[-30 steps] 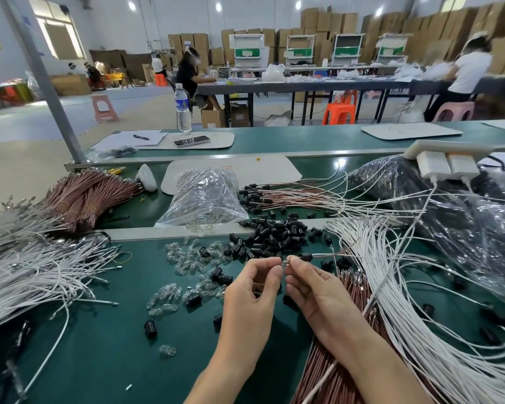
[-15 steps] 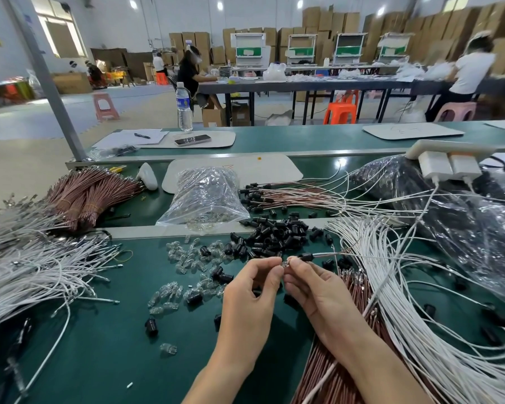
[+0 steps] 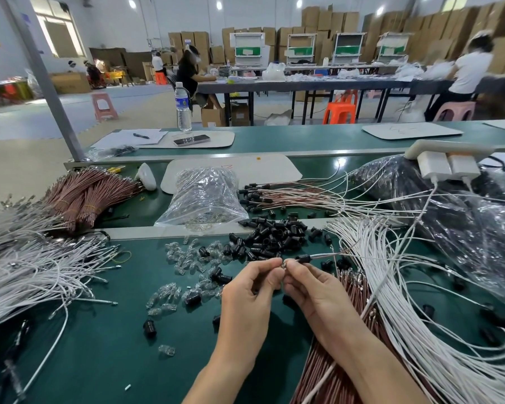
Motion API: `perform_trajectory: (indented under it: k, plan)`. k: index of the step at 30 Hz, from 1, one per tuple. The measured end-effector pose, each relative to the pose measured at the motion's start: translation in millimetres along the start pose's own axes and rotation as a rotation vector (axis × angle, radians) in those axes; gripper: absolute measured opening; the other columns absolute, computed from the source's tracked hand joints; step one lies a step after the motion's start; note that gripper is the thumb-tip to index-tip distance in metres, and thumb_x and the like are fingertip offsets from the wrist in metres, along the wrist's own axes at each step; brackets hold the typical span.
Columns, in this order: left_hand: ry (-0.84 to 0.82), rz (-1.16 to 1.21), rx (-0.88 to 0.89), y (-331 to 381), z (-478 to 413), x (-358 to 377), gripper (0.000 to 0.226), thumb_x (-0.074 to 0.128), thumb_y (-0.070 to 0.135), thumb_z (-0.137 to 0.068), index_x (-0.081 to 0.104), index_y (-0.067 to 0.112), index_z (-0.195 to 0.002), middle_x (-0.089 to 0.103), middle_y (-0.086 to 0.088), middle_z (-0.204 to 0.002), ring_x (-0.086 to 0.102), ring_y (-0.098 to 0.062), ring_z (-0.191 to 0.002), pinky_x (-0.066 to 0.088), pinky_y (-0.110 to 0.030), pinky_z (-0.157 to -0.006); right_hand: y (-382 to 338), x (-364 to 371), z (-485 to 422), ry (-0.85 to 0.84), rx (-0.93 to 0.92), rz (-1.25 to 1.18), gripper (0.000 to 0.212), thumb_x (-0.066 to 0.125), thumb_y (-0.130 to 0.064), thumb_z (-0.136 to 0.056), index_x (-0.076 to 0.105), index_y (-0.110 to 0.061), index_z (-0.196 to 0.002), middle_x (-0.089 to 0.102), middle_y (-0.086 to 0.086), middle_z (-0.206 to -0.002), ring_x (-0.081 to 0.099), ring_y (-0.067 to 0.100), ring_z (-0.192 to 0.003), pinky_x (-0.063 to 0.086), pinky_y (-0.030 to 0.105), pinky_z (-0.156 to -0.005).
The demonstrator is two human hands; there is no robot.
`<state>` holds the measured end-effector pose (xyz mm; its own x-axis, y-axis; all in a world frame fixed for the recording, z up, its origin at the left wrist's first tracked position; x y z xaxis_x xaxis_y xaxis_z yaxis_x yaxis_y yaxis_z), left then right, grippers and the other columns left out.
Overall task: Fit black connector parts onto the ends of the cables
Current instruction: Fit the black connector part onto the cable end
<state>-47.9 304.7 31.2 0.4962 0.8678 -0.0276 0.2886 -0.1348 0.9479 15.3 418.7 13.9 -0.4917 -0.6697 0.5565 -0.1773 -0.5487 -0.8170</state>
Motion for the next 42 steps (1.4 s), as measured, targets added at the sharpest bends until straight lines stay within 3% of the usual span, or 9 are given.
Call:
perform_trajectory:
  k: [5, 12, 24, 32, 42]
  plan:
    - [-0.024, -0.269, 0.182, 8, 0, -1, 0.037, 0.069, 0.022, -0.094, 0.062, 0.034, -0.128, 0.069, 0.025, -0.105, 0.068, 0.0, -0.1, 0.05, -0.01, -0.084, -1, -2, -2, -0.007, 0.025, -0.053, 0.021, 0.076, -0.02, -0.076, 0.08, -0.004, -0.088, 0.074, 0.016, -0.092, 0.072, 0.015, -0.077, 0.058, 0.02, -0.069]
    - [0.016, -0.271, 0.209, 12, 1, -7, 0.03, 0.07, 0.022, -0.092, 0.064, 0.048, -0.105, 0.071, 0.027, -0.101, 0.069, 0.002, -0.098, 0.052, -0.011, -0.083, 0, 5, 1, -0.027, 0.051, -0.073, 0.012, 0.073, -0.017, -0.076, 0.081, -0.009, -0.078, 0.074, 0.01, -0.084, 0.072, 0.013, -0.075, 0.058, 0.02, -0.069]
    - [0.035, -0.276, 0.231, 10, 1, -8, 0.019, 0.075, 0.014, -0.09, 0.074, 0.026, -0.104, 0.073, 0.024, -0.1, 0.07, 0.002, -0.096, 0.053, -0.012, -0.082, 2, 10, 5, -0.074, 0.069, -0.11, 0.014, 0.073, -0.019, -0.077, 0.082, -0.009, -0.083, 0.075, 0.009, -0.091, 0.073, 0.014, -0.085, 0.058, 0.021, -0.074]
    - [0.044, -0.322, 0.293, 20, 3, -6, 0.014, 0.063, 0.036, -0.093, 0.064, 0.034, -0.107, 0.068, 0.022, -0.102, 0.068, 0.0, -0.092, 0.049, -0.009, -0.077, 0, 16, 8, -0.093, 0.07, -0.082, 0.021, 0.071, -0.018, -0.081, 0.081, -0.002, -0.091, 0.075, 0.019, -0.105, 0.074, 0.022, -0.094, 0.059, 0.023, -0.078]
    - [0.042, -0.353, 0.303, 15, 3, -8, 0.023, 0.072, 0.018, -0.092, 0.066, 0.036, -0.106, 0.069, 0.023, -0.101, 0.069, -0.001, -0.094, 0.051, -0.01, -0.078, 3, 13, 8, -0.081, 0.083, -0.096, 0.021, 0.07, -0.016, -0.083, 0.08, 0.0, -0.092, 0.076, 0.017, -0.098, 0.074, 0.02, -0.09, 0.059, 0.023, -0.077]
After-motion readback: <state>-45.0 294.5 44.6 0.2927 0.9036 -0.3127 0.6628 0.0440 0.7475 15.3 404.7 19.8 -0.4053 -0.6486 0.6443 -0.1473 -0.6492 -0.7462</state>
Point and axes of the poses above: each hand's wrist, its own z-axis away from the middle knuckle, its own x-axis out of the palm, y = z × x, the point moved 7 cm from there along -z, towards the middle knuckle
